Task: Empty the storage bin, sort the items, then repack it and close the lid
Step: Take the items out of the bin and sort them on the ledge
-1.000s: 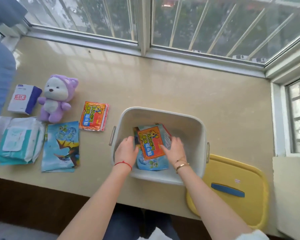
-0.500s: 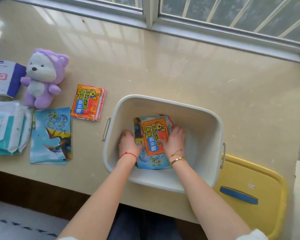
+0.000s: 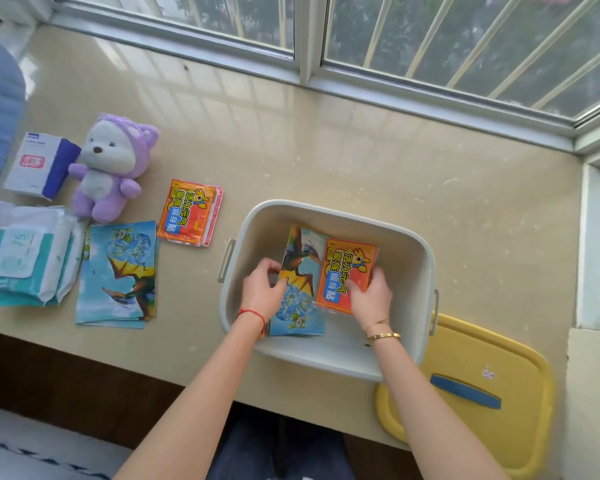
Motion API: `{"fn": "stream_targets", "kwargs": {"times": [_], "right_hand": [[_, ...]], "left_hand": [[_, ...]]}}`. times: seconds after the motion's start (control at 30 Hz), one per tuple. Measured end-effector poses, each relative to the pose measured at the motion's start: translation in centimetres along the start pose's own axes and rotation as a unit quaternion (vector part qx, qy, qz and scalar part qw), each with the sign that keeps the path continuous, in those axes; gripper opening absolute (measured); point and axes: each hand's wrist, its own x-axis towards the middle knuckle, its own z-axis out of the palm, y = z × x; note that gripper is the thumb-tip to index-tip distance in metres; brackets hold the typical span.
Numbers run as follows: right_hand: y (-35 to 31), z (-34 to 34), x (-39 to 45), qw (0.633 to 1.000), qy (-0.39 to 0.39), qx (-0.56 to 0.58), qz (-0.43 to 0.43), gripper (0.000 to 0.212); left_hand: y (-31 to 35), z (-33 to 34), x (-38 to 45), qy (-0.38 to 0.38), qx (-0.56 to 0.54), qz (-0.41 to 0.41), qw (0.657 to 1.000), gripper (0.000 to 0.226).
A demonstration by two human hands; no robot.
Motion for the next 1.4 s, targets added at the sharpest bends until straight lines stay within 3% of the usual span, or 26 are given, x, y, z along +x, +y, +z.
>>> {"fn": "stream_targets", "kwargs": {"times": [0.1,0.27,0.6,0.77,0.93,1.2,1.4], "right_hand": [[-1.1,-1.6,-2.6,0.999,0.003,0.035,-0.022,0.025],[-3.9,-3.3,-7.0,0.995,-0.020,0.085,-0.052,0.024],[-12.6,2.6,-13.0,0.973,-0.097,0.191,-0.091,0.014],[-16.6,10.0,-14.0,0.979,-0.086,0.156,-0.095,0.015],[-19.4,17.6,-13.1,0.985,-0.079,0.146,-0.054,0.023],[-20.6,25.2,-7.8,0.995,-0.032,0.090,0.000,0.027],[-19.9,28.9,-3.5,0.996,-0.036,0.076,0.022,0.028]], "left_hand": [[1.6,-2.5,-2.4,0.016,-0.046,0.036,0.998,0.017],[3.7,-8.7,-6.4,0.107,-0.092,0.077,0.987,0.024],[-2.1,-23.1,-7.4,0.190,-0.156,0.038,0.968,0.028],[-7.5,-29.6,-4.4,0.191,-0.154,-0.005,0.969,0.033],[-13.4,-33.1,-0.6,0.132,-0.145,-0.055,0.979,0.036],[-18.2,-32.2,4.4,0.049,-0.114,-0.083,0.989,0.034],[-21.0,-29.5,7.2,0.060,-0.089,-0.080,0.991,0.031]]}}
